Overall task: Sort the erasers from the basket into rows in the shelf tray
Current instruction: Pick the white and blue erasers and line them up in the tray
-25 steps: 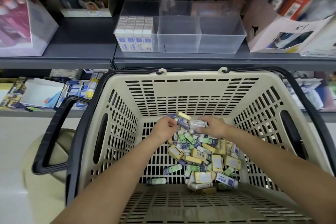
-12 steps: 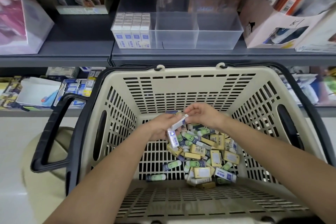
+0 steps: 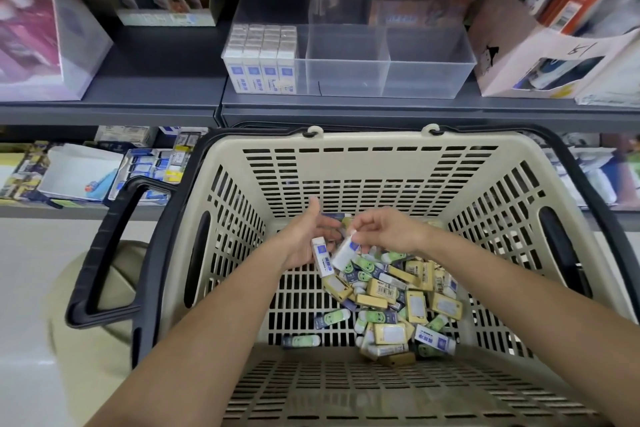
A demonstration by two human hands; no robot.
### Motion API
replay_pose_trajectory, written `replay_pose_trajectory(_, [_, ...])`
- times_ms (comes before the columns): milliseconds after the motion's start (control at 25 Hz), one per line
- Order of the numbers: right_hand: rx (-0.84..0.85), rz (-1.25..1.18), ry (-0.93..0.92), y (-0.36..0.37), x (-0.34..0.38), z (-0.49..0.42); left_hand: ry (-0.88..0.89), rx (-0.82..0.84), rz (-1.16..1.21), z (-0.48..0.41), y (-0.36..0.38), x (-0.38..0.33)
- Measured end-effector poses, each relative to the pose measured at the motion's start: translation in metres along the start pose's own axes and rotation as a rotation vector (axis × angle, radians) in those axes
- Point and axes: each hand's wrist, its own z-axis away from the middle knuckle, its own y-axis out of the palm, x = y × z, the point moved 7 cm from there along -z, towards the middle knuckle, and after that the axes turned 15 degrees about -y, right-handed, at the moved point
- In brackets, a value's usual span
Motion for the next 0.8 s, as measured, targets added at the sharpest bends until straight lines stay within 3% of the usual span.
replay_pose_trajectory(120, [-0.076,0.116,-0.034,0.011,0.001,-0.003,-0.005,0.073,0.141,0.002,0.013,-0.003])
replay_pose_trajectory(280, [-0.157,0.158,-0.031,0.02,-0.006,-0.006,-0.014,0.004,0.398,-0.004,0.02,-0.002])
replay_pose_trajectory(360, [-0.17,0.172,-0.013,0.015,-0.008,-0.006,0.026,-0.043,0.402,-0.005,0.013,-0.004])
replay_pose_trajectory(440, [-0.198,0.292,0.009,0.002,-0.009,-0.004,0.11,-0.192,0.103,-0.001,-0.002,-0.009])
replay_pose_trajectory(520, [-0.179,0.348,0.043,-0.007,-0.013,-0.001,0.163,-0.326,-0.524,0.005,-0.01,-0.009])
replay_pose_trajectory(600, [-0.141,0.277,0.084,-0.007,-0.018,0.004,0.178,-0.264,-0.982,0.003,-0.003,0.006])
replay_pose_trajectory(800, [-0.108,0.177,0.113,-0.004,-0.018,0.007,0.474,-0.442,-1.539,0.017,0.007,0.024])
